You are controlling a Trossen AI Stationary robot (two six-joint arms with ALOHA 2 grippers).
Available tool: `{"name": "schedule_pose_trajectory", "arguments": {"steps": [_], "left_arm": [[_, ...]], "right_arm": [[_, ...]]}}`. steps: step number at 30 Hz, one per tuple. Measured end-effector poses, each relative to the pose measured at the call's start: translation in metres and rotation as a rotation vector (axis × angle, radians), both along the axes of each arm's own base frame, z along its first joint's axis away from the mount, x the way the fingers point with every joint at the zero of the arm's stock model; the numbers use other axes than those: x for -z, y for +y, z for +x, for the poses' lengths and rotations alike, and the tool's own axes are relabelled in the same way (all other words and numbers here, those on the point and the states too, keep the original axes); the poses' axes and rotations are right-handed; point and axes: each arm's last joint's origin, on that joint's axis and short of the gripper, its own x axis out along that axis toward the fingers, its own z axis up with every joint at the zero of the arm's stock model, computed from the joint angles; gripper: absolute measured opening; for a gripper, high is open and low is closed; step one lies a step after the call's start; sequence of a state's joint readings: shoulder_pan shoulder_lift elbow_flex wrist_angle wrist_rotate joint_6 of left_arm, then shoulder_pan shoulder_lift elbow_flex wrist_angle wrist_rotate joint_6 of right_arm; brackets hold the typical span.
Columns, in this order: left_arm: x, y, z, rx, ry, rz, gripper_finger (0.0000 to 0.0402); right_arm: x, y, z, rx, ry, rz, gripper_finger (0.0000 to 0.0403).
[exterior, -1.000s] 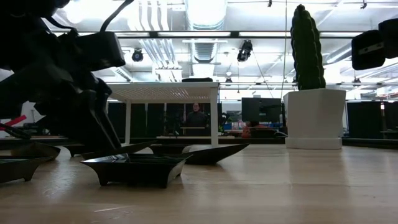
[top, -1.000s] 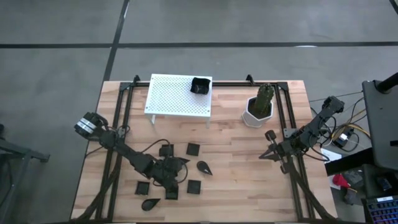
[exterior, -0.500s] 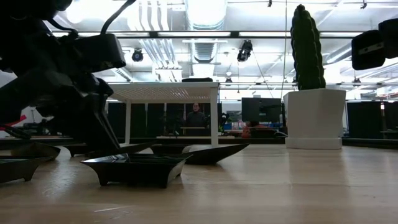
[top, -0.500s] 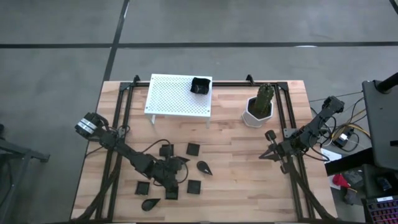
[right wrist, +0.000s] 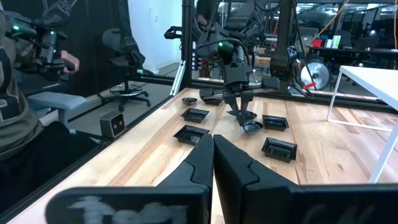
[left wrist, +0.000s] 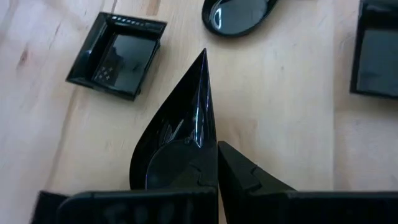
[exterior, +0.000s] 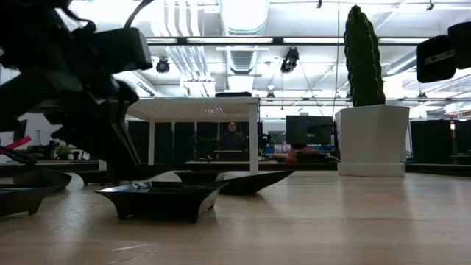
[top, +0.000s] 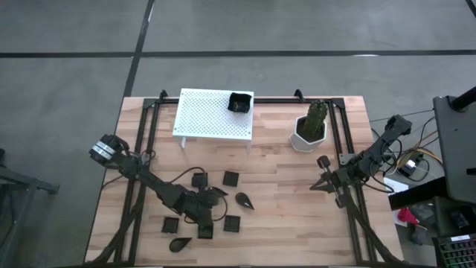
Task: Pick & Place Mini shaped plates
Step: Put the drop-shaped plate on the shelf
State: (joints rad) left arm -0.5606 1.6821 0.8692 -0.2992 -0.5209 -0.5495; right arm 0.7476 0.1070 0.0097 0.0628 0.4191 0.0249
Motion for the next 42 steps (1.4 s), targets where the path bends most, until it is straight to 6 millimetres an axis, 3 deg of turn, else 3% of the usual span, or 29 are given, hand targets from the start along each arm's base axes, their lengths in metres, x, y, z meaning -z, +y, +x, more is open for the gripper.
{"name": "schedule_pose_trajectory", "arguments": {"steps": [10, 15, 25, 42], "left_arm": [[-0.035, -0.006, 0.012, 0.071, 0.010, 0.051, 0.0000], [-0.058, -0.001, 0.007, 0.087, -0.050, 0.038, 0.0000], [-0.093, 0.026, -0.020, 0.029, -0.050, 0.096, 0.0000], [-0.129, 0.069, -0.029, 0.047, -0.106, 0.179, 0.0000]], "right_arm": [[0.000, 0.000, 0.000, 0.000, 0.000, 0.000, 0.0008], [0.000, 0.000, 0.000, 0.000, 0.000, 0.000, 0.0008], [0.000, 0.000, 0.000, 0.000, 0.000, 0.000, 0.0008], [0.000, 0.000, 0.000, 0.000, 0.000, -0.001, 0.0008]]}}
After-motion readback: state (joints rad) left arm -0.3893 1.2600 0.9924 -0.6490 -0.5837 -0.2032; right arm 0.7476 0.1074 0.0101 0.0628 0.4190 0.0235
